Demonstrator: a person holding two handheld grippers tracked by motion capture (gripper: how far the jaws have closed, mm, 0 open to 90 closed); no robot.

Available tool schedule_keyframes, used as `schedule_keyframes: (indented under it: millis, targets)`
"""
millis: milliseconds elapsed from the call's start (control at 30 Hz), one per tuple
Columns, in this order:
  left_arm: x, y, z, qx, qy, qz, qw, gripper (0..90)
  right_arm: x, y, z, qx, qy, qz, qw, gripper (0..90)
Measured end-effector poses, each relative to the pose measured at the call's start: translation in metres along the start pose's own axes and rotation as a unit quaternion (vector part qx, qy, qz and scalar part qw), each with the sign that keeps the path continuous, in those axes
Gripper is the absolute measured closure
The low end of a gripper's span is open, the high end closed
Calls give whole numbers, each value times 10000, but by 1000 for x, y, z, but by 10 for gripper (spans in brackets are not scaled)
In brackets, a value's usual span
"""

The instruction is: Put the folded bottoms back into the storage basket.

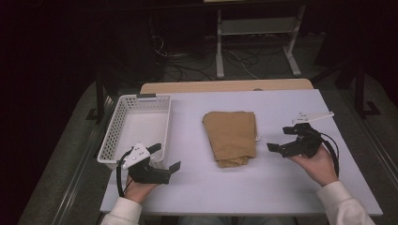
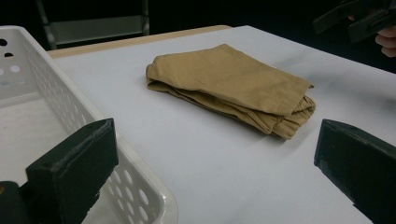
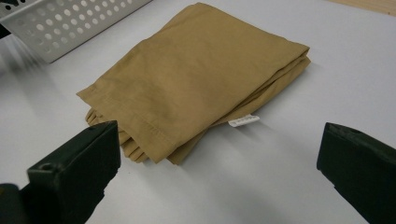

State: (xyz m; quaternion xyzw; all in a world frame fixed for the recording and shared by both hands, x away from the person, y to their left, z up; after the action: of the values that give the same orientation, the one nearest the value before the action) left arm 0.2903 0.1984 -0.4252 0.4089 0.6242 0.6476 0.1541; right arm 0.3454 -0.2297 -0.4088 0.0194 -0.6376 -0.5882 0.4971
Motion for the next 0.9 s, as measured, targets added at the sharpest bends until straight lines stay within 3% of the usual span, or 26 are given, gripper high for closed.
schedule_keyframes:
  millis: [533, 900]
  targets:
    - [0, 0, 0, -11, 3, 14, 10000, 2, -17, -1, -8, -91, -112, 92, 9999, 0]
    - [0, 0, 0, -21, -5, 15, 10000, 2, -29, 0, -8, -271, -55, 85, 9996, 0]
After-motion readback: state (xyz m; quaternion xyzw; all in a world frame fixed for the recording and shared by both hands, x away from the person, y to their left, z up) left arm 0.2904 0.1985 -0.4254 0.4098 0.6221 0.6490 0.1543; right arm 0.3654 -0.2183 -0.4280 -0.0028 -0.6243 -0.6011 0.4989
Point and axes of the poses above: each handheld gripper's, and its own axes: x roughly backward along the jaws, y roughly out of its top, z roughly to its left, the point moved 4 cm from there along -x, roughly forward along the jaws, and after that the axes turned 1 degree about -y, right-handed, at the moved point
